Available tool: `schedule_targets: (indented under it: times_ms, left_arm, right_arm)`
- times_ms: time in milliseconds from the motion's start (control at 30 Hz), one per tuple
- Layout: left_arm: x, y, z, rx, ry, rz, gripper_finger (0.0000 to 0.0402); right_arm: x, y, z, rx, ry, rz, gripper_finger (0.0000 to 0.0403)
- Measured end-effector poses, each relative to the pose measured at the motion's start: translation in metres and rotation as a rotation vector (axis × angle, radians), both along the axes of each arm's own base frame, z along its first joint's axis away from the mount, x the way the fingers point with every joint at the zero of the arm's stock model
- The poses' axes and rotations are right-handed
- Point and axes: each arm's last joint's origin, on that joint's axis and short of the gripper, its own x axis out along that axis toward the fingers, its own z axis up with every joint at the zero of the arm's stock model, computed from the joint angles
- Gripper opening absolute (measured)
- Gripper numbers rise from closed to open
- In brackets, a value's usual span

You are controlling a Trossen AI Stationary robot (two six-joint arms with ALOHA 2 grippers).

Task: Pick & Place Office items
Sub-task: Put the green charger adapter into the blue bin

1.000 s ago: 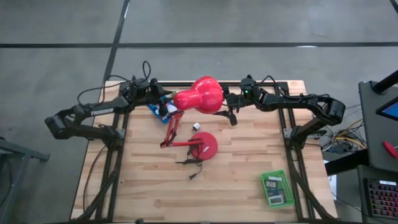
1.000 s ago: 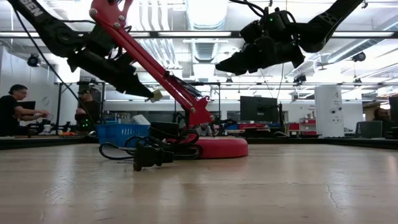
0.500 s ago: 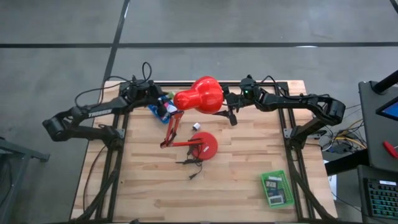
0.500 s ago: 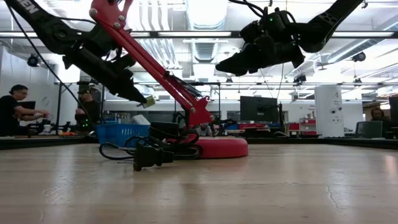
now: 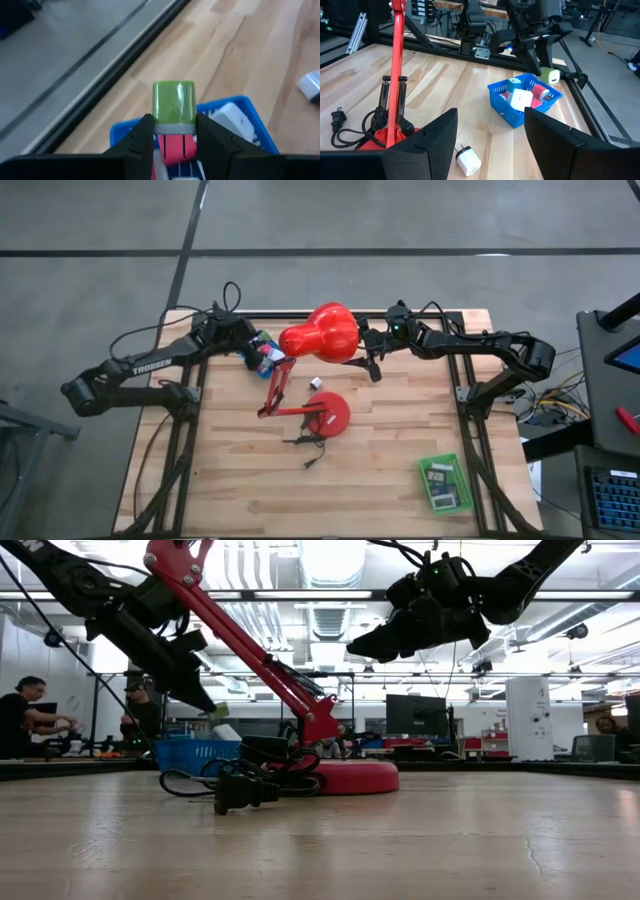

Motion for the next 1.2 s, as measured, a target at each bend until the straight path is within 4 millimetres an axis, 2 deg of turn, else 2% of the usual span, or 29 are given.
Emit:
schedule_targets:
  times_ms: [767, 1200]
  left_arm:
    - [-0.010, -0.010, -0.014, -0.165, 0.154, 0.025, 0.0112]
    - [-0.004, -0.005, -0.023, -0.189, 0.189, 0.019, 0.0112]
  right_arm:
    - [0.000, 0.000, 0.000, 0.018, 0.003, -0.005, 0.0224]
    - [0.000, 0.000, 0.000, 0.017, 0.002, -0.005, 0.0224]
